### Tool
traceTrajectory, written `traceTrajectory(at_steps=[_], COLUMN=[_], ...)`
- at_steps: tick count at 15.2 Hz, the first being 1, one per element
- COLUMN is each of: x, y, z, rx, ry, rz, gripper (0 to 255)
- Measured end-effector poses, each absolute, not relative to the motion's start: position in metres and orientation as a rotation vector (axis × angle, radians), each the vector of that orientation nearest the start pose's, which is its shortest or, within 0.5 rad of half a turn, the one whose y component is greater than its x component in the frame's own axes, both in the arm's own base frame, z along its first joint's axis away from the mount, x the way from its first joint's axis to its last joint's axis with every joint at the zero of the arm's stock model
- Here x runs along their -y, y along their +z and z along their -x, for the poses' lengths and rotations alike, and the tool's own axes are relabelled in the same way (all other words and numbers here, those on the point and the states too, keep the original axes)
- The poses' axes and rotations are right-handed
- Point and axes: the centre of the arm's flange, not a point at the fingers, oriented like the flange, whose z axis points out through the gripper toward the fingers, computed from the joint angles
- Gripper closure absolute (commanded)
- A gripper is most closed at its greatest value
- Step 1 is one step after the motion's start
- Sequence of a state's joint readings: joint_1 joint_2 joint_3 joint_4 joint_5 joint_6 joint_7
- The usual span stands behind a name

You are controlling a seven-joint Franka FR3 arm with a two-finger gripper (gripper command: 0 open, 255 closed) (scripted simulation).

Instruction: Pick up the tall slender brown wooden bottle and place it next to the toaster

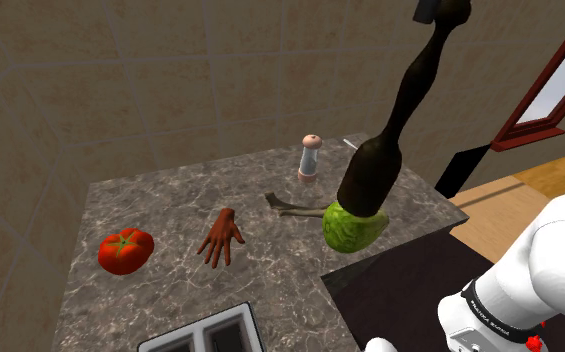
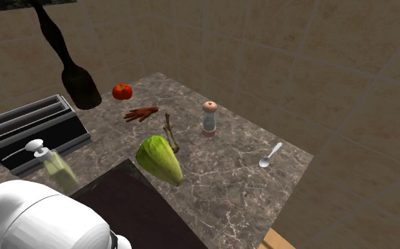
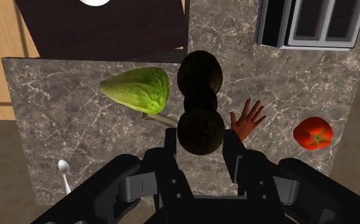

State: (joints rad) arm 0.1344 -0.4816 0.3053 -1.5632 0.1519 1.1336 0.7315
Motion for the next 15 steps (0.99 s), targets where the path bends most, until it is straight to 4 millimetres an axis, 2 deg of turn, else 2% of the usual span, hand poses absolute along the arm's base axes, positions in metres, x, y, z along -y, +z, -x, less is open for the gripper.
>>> traceTrajectory(at_steps=[4,15], x=[-0.234,-0.322], y=[0.797,0.815], z=[-0.229,-0.115], rx=[-0.400,-0.400], ry=[-0.040,-0.040], rz=[3.103,3.103], gripper=[255,255])
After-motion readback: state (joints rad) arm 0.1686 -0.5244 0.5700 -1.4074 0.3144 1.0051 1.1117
